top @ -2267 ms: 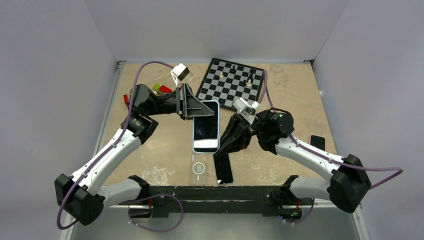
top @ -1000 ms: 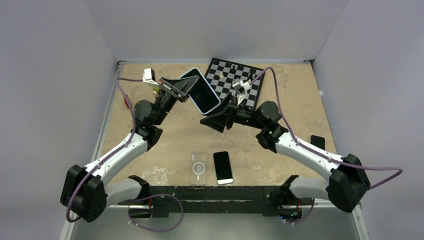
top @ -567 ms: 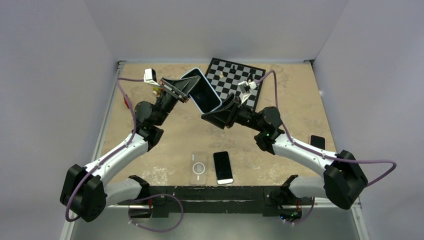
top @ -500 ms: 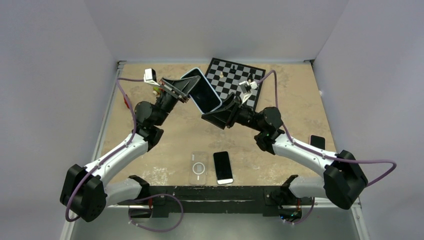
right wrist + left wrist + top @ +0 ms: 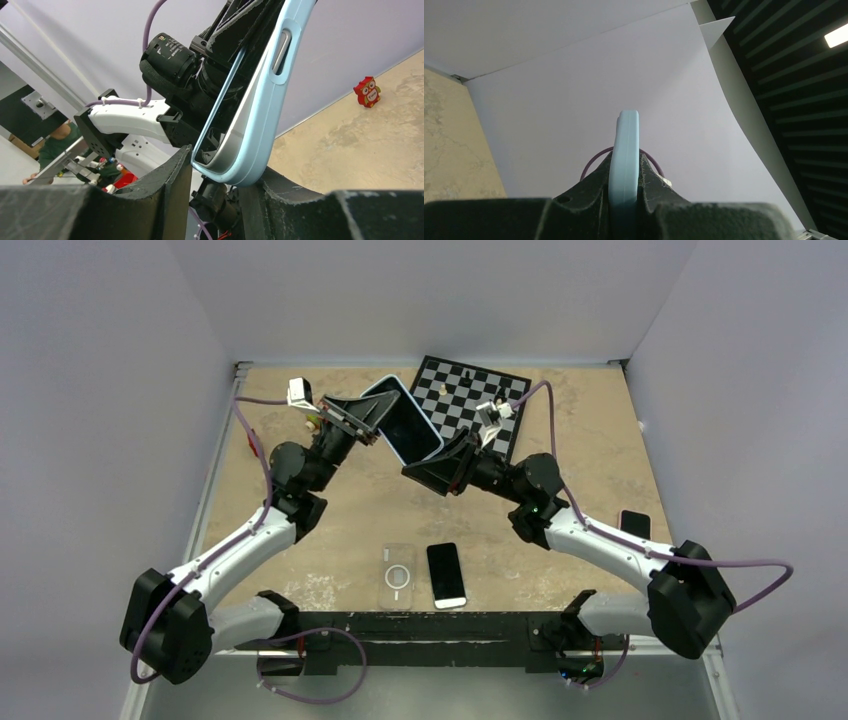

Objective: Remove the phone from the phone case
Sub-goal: Remove the phone case from the phone.

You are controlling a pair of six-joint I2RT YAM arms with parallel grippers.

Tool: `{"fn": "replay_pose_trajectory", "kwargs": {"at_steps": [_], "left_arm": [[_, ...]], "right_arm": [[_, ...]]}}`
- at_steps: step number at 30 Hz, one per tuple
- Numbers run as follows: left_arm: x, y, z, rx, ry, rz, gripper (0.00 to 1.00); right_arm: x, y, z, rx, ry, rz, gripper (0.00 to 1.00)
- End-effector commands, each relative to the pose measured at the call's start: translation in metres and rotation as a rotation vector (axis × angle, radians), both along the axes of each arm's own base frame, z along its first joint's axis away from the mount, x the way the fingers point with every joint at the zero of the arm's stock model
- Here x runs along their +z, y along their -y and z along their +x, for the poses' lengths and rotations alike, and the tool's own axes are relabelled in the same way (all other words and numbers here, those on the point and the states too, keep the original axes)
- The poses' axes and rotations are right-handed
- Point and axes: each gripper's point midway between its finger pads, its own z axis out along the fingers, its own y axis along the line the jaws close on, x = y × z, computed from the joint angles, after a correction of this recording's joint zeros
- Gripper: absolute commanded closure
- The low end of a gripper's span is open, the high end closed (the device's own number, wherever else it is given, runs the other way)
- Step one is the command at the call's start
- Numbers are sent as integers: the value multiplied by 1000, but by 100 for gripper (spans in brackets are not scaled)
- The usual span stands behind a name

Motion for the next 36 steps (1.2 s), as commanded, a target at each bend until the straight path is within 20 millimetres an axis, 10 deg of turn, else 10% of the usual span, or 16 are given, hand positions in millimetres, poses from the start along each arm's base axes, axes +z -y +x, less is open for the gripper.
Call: {"fn": "replay_pose_trajectory", "kwargs": {"at_steps": [1,12,21,33,36], "left_arm": [[58,-14,-28,-1,156,-101,100],[63,-15,-34,-30,122,-111,100],[34,8,-49,-309,-196,-174,100],[33,8,-73,-366,-141,-125,100],[32,1,-70,-286,-78,-66,100]], "right_arm": [[26,2,9,-55,32,55,59],[1,-2,35,-173,39,-61,100],[-62,-5,70,-349,393,-375,100],[-64,-5,67,-313,428,-403,100],[-66,-5,42,-200,364,-388,74]]}}
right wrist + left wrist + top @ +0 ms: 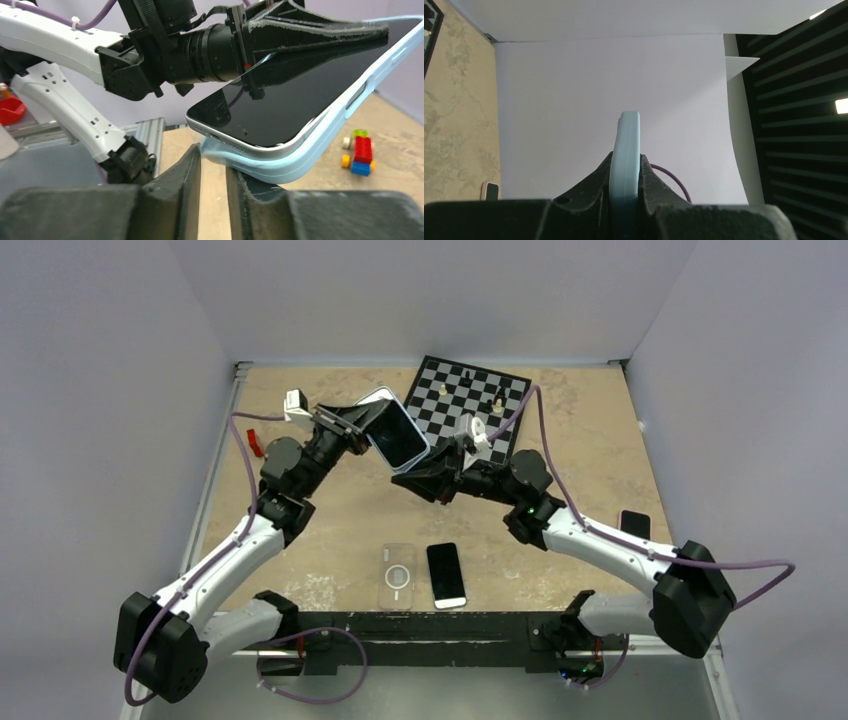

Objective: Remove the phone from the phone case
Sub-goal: Remove the phone case from the phone.

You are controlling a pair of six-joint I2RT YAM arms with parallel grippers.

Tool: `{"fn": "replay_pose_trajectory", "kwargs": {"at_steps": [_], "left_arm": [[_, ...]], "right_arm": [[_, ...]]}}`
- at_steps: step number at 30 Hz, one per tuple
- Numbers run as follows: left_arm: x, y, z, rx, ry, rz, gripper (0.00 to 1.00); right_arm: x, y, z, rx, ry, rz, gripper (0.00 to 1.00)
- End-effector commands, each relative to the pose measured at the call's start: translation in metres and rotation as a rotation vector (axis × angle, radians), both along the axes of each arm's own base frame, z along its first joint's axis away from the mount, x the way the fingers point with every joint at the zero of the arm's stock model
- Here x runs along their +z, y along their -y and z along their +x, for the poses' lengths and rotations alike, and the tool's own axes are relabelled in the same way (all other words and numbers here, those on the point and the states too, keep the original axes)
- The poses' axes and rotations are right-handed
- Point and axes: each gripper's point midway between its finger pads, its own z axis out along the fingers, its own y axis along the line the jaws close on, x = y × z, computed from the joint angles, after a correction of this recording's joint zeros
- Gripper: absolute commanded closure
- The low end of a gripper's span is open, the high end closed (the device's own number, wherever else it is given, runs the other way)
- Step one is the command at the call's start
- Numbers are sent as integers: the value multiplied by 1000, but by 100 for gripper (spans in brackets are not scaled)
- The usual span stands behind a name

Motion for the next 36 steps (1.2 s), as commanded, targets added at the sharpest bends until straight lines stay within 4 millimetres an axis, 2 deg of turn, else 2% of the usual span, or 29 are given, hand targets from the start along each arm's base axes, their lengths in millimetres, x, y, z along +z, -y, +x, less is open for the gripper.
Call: {"fn": "replay_pose_trajectory", "kwargs": {"at_steps": [1,3,6,9,13,17,19,26,33,36], "left_arm": [[61,11,-72,-197,262,-12,100],[57,5,-68,-154,278,40,100],[56,3,-64,-130,313,89,100],[60,9,-65,-149,369,140,100],[64,13,-66,-167,409,172,100],[68,17,-69,-196,429,181,100],[70,17,-71,-210,437,167,100],[69,23,-74,-267,426,142,100],[67,26,-73,-288,418,128,100],[67,26,-71,-286,414,128,100]], "right_arm": [[-43,13,23,-96,-144,-135,68],[-46,18,-1,-17,-196,-138,59],[-41,26,-34,116,-259,-138,36],[-40,36,-58,268,-334,-198,36],[-5,53,-82,330,-262,-146,32],[19,59,-73,311,-263,-110,31],[24,60,-67,317,-273,-101,33],[35,54,-58,399,-260,-86,45],[38,52,-62,465,-232,-64,51],[37,54,-68,484,-224,-62,50]]}}
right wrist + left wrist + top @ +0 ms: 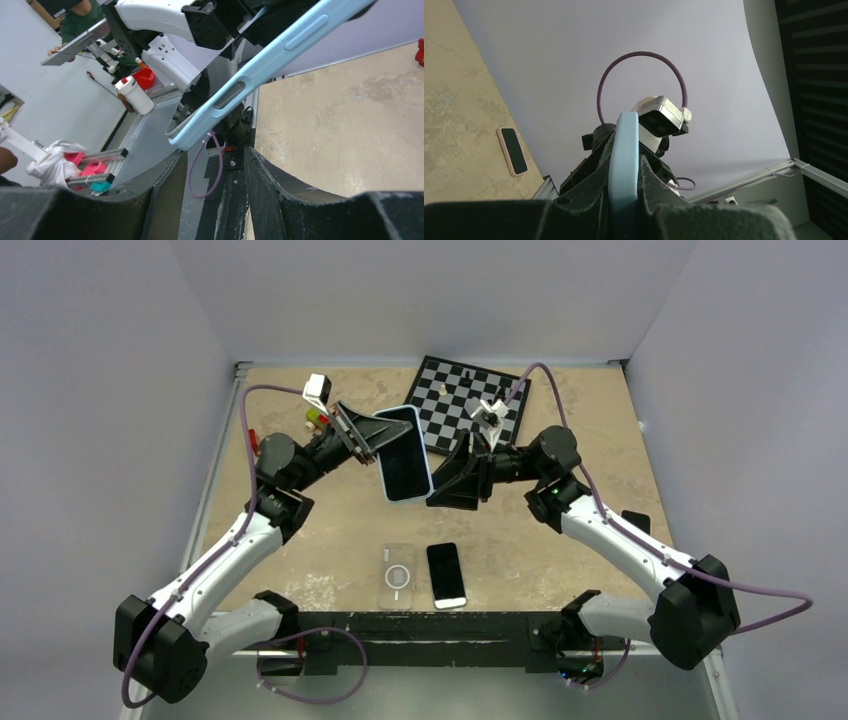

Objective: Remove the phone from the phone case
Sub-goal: Remove the phone case from the phone.

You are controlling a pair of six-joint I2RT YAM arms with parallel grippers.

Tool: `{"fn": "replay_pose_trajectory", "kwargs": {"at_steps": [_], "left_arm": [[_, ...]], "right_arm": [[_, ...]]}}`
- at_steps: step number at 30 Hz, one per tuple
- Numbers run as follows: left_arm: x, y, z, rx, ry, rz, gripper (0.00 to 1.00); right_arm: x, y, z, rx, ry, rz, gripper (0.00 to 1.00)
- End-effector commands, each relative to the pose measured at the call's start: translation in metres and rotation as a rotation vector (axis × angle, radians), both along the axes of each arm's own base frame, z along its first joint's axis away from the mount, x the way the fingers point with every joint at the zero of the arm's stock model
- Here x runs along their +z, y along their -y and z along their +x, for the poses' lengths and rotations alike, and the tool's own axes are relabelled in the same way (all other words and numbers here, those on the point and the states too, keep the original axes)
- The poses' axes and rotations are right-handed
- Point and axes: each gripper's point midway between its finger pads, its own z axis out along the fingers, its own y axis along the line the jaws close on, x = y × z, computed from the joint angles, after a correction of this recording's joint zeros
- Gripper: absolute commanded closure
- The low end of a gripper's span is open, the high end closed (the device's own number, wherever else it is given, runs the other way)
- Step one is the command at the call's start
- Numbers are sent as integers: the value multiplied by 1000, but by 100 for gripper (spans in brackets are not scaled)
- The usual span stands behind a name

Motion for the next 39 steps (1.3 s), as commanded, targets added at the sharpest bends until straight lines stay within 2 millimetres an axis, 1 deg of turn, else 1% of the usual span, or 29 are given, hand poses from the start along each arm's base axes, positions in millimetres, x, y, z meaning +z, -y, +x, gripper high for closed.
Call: {"fn": "replay_pose_trajectory", "kwargs": {"at_steps": [1,4,7,12,16,18,20,23,27,36,37,39], "left_arm": [[48,-7,-13,-12,128,-83,100],[48,-6,-12,-18,127,-86,100],[48,-5,-11,-26,115,-97,100],[49,-5,-12,-39,113,-112,100],[50,-6,-15,-40,116,-113,100],[50,-7,-18,-44,119,-114,100],[49,-7,-19,-45,120,-111,100],[47,-7,-20,-45,121,-105,100],[49,-7,-21,-50,127,-107,100],[51,-7,-24,-61,134,-110,100],[53,-7,-25,-65,138,-111,100],[56,-7,-26,-72,144,-113,100]], "right_arm": [[29,8,-17,58,110,79,49],[31,9,-20,62,125,83,46],[35,8,-17,45,130,80,46],[38,6,-14,46,138,85,54],[37,4,-11,55,129,88,65],[37,3,-10,58,124,91,67],[38,3,-10,65,117,98,66],[39,3,-12,72,121,113,60],[40,3,-12,72,122,115,59],[41,2,-12,79,115,123,61],[41,2,-11,78,114,123,63],[39,1,-9,78,110,121,69]]}}
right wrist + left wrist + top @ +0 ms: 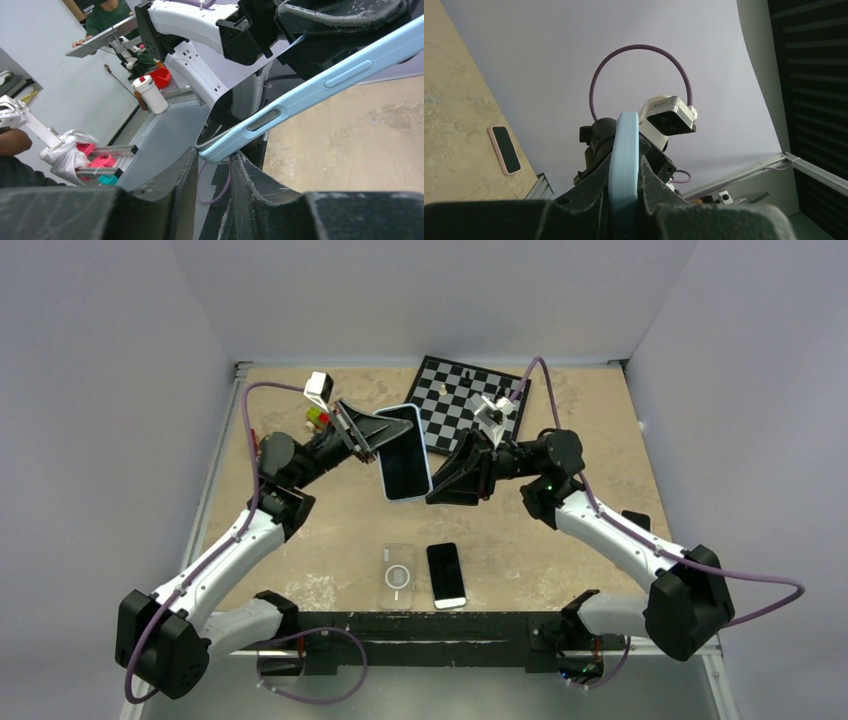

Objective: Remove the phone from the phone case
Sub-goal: Remove the phone case from the phone.

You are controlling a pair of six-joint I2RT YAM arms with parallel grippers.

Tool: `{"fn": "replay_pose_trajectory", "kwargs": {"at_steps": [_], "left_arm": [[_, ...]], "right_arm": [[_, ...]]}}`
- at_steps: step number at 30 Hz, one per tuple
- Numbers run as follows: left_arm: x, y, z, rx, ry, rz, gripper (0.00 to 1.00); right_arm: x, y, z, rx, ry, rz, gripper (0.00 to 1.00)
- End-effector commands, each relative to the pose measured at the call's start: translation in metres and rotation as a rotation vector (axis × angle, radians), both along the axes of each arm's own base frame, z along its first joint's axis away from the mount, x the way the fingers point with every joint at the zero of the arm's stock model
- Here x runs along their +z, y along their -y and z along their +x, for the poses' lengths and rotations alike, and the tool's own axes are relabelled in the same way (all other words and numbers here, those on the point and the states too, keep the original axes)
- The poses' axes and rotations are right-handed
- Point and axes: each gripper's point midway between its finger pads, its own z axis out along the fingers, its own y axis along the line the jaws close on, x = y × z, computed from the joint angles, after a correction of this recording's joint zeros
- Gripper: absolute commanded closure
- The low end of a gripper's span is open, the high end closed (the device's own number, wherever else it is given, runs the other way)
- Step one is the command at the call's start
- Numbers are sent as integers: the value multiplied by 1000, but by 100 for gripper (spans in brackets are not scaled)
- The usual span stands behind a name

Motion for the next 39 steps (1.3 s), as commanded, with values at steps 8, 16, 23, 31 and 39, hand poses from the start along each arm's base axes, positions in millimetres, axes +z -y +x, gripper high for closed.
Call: {"fn": "replay_pose_trajectory", "kwargs": {"at_steps": [8,16,23,31,39], "left_arm": [[76,-7,-39,-189,156,-223,100],[75,-9,-43,-181,165,-201,100],[39,-12,-17,2,102,-70,100],[24,-21,-1,109,96,13,100],[15,-24,4,152,100,55,100]], "right_arm": [[-23,-12,22,-14,68,-31,100],[-40,-20,49,-136,-3,-121,93],[-42,-7,61,-345,-211,-243,47],[-26,7,39,-418,-366,-204,42],[3,9,19,-321,-435,-82,59]]}}
